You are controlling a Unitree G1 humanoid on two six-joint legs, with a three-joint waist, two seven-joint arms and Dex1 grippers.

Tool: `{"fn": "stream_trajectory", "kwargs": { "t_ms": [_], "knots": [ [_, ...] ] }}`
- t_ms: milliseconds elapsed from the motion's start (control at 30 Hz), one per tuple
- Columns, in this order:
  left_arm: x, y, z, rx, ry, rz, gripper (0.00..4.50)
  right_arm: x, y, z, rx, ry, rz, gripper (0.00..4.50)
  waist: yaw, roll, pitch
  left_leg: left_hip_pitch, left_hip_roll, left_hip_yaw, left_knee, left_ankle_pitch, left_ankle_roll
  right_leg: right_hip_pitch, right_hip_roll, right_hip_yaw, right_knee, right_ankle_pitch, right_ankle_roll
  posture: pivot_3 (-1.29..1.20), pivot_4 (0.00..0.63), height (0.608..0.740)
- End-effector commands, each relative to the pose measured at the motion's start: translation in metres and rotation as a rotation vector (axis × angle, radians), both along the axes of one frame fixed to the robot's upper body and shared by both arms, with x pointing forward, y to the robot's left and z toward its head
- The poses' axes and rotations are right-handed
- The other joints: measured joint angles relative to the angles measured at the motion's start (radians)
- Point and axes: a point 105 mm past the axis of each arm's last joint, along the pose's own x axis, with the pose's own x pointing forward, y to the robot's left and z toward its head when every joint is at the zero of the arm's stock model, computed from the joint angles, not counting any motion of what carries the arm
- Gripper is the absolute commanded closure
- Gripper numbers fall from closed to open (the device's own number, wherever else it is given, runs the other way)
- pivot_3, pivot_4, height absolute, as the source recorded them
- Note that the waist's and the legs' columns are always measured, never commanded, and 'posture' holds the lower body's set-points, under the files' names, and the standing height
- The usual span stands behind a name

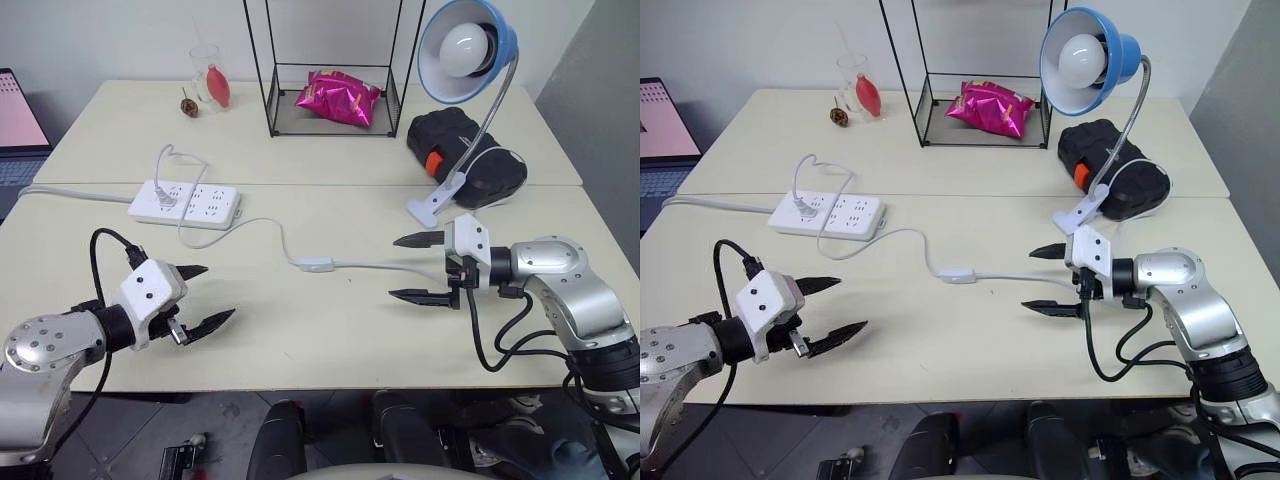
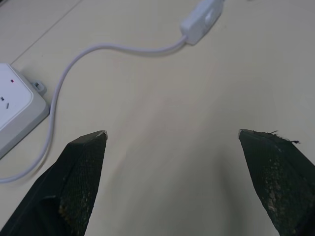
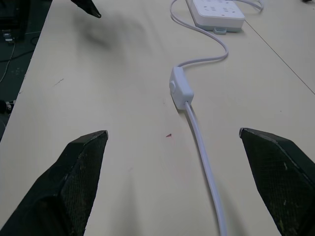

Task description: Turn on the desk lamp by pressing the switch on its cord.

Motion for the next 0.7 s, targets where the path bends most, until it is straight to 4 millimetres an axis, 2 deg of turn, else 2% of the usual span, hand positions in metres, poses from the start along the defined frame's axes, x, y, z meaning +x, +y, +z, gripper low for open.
{"fn": "stream_trajectory", "kwargs": {
  "t_ms": [33,200,400,600,700],
  "knots": [
    [-0.002,-0.004,0.017,-0.005,-0.058,-0.032,0.05,0.002,0.003,0.011,0.008,-0.060,0.026,0.00,0.000,0.000,0.000,0.000,0.000,0.000,0.000,0.000,0.000,0.000,0.000,0.000,0.000,0.000,0.000,0.00,0.150,0.740],
    [0.001,-0.005,0.022,0.008,-0.066,-0.015,0.05,0.002,0.005,0.011,0.013,-0.068,0.027,0.00,0.000,0.000,0.000,0.000,0.000,0.000,0.000,0.000,0.000,0.000,0.000,0.000,0.000,0.000,0.000,0.00,0.150,0.740],
    [0.005,-0.021,0.040,-0.028,-0.145,-0.076,0.05,0.004,0.007,0.014,0.023,-0.096,0.023,0.00,0.000,0.000,0.000,0.000,0.000,0.000,0.000,0.000,0.000,0.000,0.000,0.000,0.000,0.000,0.000,0.00,0.150,0.740],
    [0.003,-0.023,0.043,-0.033,-0.134,-0.117,0.05,0.004,0.010,0.015,0.033,-0.105,0.020,0.00,-0.001,0.000,0.000,0.000,0.000,0.000,0.000,0.000,0.000,0.000,0.000,0.000,0.000,0.000,0.000,0.00,0.150,0.740],
    [0.002,-0.021,0.037,0.037,-0.128,-0.138,0.05,0.006,0.012,0.019,0.044,-0.109,0.021,0.00,-0.001,0.000,0.000,0.000,0.000,0.000,0.000,0.000,0.000,0.000,0.000,0.000,0.000,0.000,0.000,0.00,0.150,0.740]
  ]
}}
